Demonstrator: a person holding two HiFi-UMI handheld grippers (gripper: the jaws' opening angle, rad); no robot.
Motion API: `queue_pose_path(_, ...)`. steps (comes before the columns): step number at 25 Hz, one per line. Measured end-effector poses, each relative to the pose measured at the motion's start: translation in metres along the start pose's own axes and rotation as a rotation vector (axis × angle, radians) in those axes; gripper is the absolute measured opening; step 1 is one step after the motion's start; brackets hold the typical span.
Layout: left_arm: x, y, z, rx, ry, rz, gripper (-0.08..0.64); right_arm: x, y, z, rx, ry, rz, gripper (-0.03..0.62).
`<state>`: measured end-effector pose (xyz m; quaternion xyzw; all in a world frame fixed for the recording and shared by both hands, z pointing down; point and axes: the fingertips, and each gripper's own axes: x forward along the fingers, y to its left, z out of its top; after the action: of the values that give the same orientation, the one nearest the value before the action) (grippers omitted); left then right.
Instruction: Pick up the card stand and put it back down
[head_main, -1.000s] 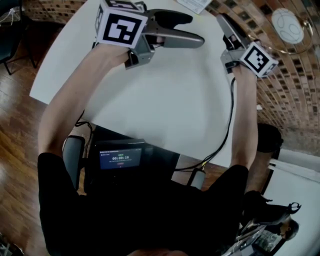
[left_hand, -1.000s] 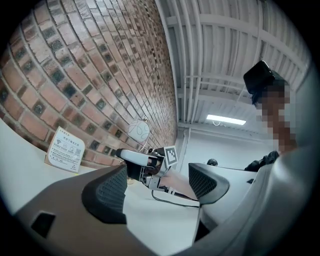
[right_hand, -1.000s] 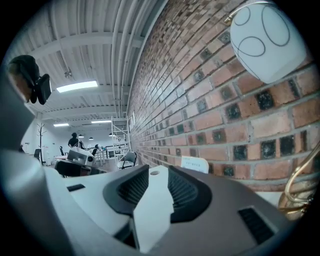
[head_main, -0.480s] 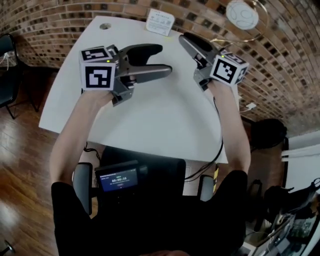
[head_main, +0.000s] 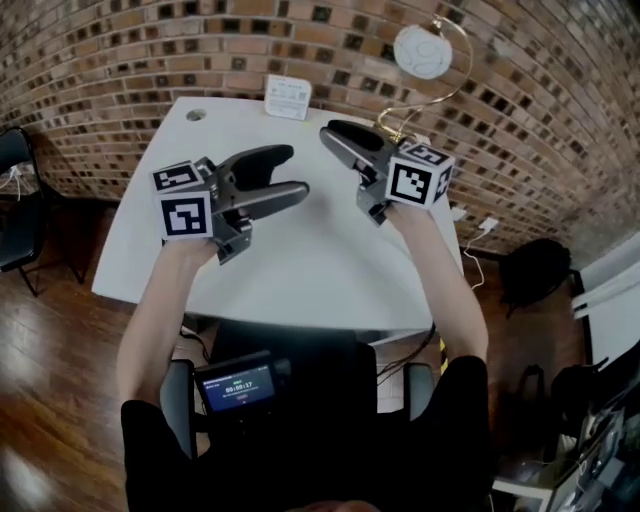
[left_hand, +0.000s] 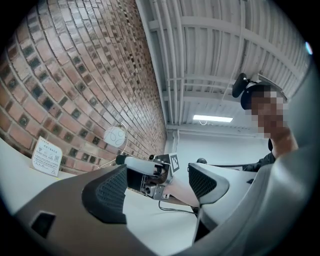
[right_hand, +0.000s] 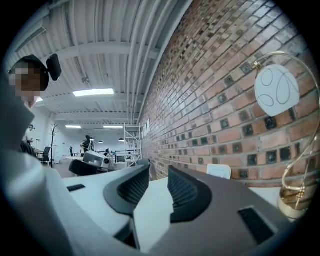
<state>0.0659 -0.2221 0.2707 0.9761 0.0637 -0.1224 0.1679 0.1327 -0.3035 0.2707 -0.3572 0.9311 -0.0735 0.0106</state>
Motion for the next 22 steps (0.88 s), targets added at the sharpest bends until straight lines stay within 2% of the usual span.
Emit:
queue_pose_path(4,0.003,-0.015,-0.001,0.008,0.004,-0.008,0.385,-0.017,0.011,0.003,0.029,-0.038,0.013,0.129)
queue_pose_path(10,0.001,-0.043,-0.001,0.03,0.001,-0.026,0.385,-0.041,0.044,0.012,0.009,-0.075,0.045,0.118)
queue_pose_path(16,0.002,-0.066,-0.004,0.02,-0.002,-0.037,0.385,-0.06,0.077,0.008,0.015,-0.092,0.063,0.118)
queue_pose_path(22,0.0,-0.103,-0.021,0.012,0.017,-0.054,0.385,-0.081,0.127,-0.003,0.004,-0.089,0.114,0.118)
